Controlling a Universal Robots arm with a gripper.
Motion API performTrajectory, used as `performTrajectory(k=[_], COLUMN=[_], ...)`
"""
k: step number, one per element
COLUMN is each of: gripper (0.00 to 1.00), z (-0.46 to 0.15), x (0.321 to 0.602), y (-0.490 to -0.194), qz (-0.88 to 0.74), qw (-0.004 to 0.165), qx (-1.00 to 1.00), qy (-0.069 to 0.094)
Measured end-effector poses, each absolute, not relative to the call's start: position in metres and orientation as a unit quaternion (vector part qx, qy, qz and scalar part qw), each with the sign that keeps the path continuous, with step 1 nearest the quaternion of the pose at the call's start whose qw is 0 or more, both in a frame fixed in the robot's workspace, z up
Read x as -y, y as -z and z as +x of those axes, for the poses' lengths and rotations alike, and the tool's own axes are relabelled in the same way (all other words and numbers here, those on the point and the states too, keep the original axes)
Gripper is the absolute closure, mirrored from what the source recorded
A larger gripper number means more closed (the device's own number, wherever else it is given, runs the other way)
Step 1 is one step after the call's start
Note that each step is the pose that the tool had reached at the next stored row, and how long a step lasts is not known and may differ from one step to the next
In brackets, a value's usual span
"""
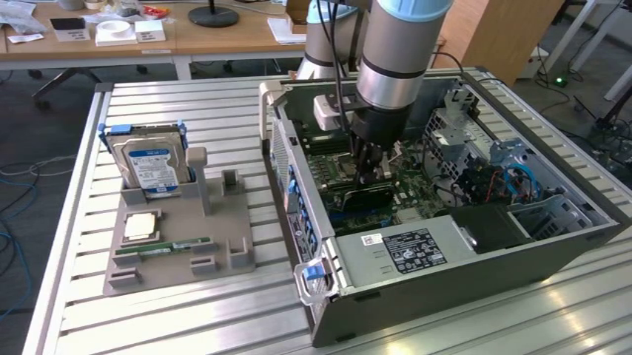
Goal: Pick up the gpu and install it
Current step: 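Press down on the gpu until it lock into place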
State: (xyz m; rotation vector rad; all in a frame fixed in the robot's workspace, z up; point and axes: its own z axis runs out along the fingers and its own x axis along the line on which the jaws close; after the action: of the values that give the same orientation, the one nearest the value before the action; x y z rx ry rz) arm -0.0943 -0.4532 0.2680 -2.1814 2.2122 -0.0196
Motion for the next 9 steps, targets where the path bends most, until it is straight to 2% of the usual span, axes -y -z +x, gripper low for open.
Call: performTrajectory(k=[9], gripper=[0.89], z=[-0.0943], x=[0.4512], y=[-0.2659], qz=[-0.702], qw=[0.017], qx=[-0.712], qy=[0.006])
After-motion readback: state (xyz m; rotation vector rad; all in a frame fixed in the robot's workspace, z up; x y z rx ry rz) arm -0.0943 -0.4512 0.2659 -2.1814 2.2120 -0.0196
